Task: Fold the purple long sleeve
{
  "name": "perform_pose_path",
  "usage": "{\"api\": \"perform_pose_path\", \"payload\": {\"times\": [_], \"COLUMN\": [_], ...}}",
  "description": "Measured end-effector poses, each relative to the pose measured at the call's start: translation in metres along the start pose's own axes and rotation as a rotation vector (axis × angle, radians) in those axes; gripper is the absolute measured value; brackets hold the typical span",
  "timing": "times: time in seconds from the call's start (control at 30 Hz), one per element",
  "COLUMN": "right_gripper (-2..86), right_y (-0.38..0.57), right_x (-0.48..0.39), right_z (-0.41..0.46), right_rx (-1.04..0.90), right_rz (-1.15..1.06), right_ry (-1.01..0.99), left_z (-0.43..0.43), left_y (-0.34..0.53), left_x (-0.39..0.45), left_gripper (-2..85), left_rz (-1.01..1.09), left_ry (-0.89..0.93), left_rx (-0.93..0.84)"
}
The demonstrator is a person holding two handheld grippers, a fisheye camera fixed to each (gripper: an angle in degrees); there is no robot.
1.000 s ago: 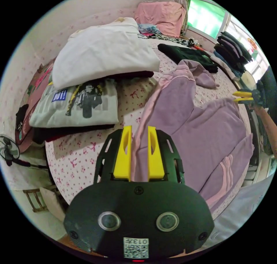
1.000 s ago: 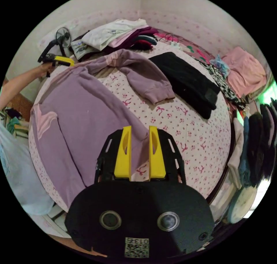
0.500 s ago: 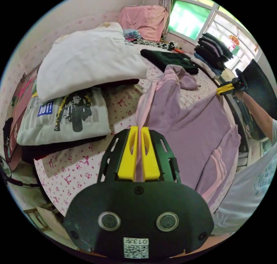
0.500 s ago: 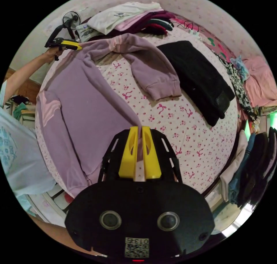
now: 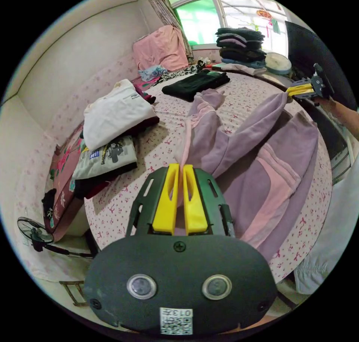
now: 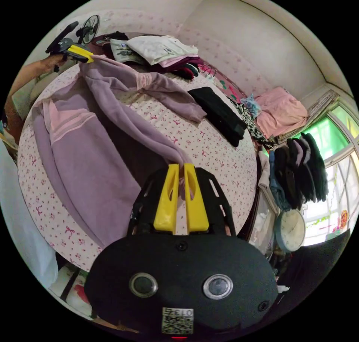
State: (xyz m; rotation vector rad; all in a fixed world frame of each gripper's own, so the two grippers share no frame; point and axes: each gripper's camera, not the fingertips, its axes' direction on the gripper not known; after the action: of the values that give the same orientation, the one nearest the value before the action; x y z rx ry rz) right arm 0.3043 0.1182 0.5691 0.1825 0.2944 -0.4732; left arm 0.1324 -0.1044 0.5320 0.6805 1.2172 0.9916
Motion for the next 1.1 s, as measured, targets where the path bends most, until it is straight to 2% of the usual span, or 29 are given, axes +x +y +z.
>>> {"api": "perform_pose_path", "payload": {"times": [0.1,0.27,0.4,0.53,0.67,0.77,0.8,0.9,0.93,1.03,1.1], "right_gripper": [1.7,1.8,2.5,3.5,5.6,7.5,8.1,8.8,8.9,9.7,10.4], "right_y": [0.020,0.043,0.052,0.056,0.060,0.039,0.025,-0.018,-0.027,-0.066,-0.092], "right_x": [-0.018,-0.039,-0.043,-0.026,0.018,0.051,0.061,0.074,0.076,0.091,0.109], "right_z": [-0.002,0.025,0.023,0.003,-0.023,-0.018,-0.011,0.016,0.023,0.058,0.086], "right_rx": [-0.043,-0.140,-0.101,-0.135,-0.021,0.071,0.105,0.156,0.158,0.128,0.081], "right_rz": [0.049,0.047,0.009,-0.004,0.189,0.347,0.394,0.463,0.473,0.525,0.563], "right_ry": [0.013,-0.022,0.023,-0.057,-0.112,-0.256,-0.334,-0.516,-0.536,-0.572,-0.555], "left_z": [-0.007,0.029,0.031,-0.001,-0.031,-0.029,-0.022,0.029,0.028,0.021,0.005], "left_y": [0.021,0.054,0.059,0.071,0.091,0.086,0.085,0.085,0.091,0.098,0.097], "left_x": [0.025,0.034,0.027,0.009,-0.029,-0.045,-0.047,-0.045,-0.047,-0.053,-0.054], "left_gripper": [0.6,0.6,0.6,0.5,0.0,-0.1,-0.1,-0.1,-0.1,0.3,1.0], "left_rz": [0.046,-0.009,-0.082,-0.120,-0.295,-0.396,-0.404,-0.392,-0.415,-0.415,-0.399], "left_ry": [-0.060,0.007,0.030,0.068,0.078,0.139,0.167,0.319,0.312,0.311,0.228], "left_rx": [-0.050,-0.198,-0.200,-0.157,-0.069,0.011,-0.001,-0.207,-0.152,-0.142,-0.118]}}
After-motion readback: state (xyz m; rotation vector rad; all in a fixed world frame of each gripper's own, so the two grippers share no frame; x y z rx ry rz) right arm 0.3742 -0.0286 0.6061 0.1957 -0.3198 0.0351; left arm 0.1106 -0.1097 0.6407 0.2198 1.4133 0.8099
